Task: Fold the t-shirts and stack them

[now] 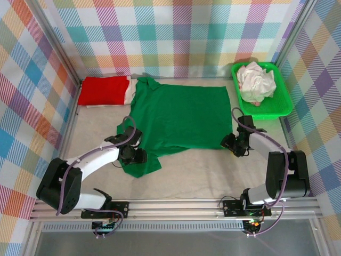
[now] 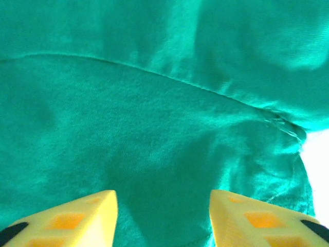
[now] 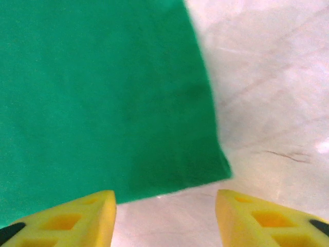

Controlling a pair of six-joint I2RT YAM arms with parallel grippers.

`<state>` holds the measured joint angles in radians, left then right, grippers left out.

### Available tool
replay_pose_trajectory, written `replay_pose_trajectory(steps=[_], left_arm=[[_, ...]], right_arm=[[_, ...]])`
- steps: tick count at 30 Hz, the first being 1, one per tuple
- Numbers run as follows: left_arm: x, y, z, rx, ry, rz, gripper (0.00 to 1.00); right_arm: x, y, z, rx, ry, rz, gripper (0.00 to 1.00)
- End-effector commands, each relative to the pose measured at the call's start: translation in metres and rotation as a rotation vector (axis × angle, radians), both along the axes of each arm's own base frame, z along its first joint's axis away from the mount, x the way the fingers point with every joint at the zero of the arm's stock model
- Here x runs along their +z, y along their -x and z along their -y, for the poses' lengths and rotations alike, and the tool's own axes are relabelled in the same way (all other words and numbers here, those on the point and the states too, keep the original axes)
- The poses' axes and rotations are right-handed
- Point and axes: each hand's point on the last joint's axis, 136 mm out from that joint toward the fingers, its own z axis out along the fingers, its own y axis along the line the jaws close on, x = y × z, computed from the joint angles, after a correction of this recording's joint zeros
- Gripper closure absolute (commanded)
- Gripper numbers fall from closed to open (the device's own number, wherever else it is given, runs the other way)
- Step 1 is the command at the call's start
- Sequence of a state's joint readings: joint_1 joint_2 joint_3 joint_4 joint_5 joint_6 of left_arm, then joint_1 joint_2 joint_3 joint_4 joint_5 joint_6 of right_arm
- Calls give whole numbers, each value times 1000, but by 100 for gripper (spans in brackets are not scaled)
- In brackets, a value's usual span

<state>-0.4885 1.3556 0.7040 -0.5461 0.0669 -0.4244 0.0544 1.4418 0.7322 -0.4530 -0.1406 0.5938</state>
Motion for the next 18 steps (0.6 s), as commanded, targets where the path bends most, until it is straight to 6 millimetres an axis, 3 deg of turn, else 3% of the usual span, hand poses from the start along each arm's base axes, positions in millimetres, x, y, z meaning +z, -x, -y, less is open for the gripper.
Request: replay_pose_trajectory(steps=[1,3,4,8,10,14,18], left_arm=[[-2,-13,5,12,15,57,55],[-1,-17,3,19,2,82,62],[1,-19,0,26,-9,96,70],[8,-22,-12,52,-51,141,83],[16,-22,-16,62,-58,160,94],[28,-17,-25,83,-66,195,100],[42,-19,-32,90,-80,235,100]], right_arm=[[3,-22,-7,5,-35,82,59],[4,-29,-6,4,-29,111,64],[5,-33,-6,5,-29,120,69],[14,-40,-6,9,-23,155,92],[25,-38,-5,20,-13,156,96],[51,-21,-1,27,11,143,100],[80,-7,7,29,55,109,100]])
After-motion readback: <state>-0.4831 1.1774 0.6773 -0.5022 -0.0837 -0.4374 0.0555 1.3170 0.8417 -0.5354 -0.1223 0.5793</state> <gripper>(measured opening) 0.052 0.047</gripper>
